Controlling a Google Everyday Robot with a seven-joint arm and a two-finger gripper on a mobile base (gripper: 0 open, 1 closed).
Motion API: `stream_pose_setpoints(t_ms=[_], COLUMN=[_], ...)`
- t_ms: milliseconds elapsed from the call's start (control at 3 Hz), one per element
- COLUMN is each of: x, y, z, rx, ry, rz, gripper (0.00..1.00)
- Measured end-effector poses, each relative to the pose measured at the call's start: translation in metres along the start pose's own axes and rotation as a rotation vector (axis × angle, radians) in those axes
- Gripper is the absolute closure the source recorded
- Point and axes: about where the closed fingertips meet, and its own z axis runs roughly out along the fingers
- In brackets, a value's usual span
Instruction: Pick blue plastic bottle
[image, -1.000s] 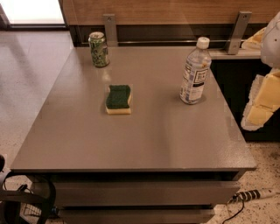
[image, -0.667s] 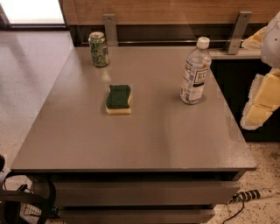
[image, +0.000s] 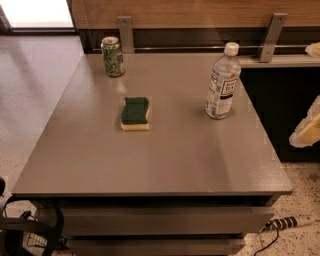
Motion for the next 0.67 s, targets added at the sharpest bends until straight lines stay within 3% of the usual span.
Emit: stream_pose_setpoints(t_ms=[333,667], x=[0.012,0.016], y=[-0.033,-0.058], z=[0.01,0.022], rx=[0.107,0.171], ry=[-0.187,-0.369], rz=[0.037,0.076], gripper=[0.0,0.0])
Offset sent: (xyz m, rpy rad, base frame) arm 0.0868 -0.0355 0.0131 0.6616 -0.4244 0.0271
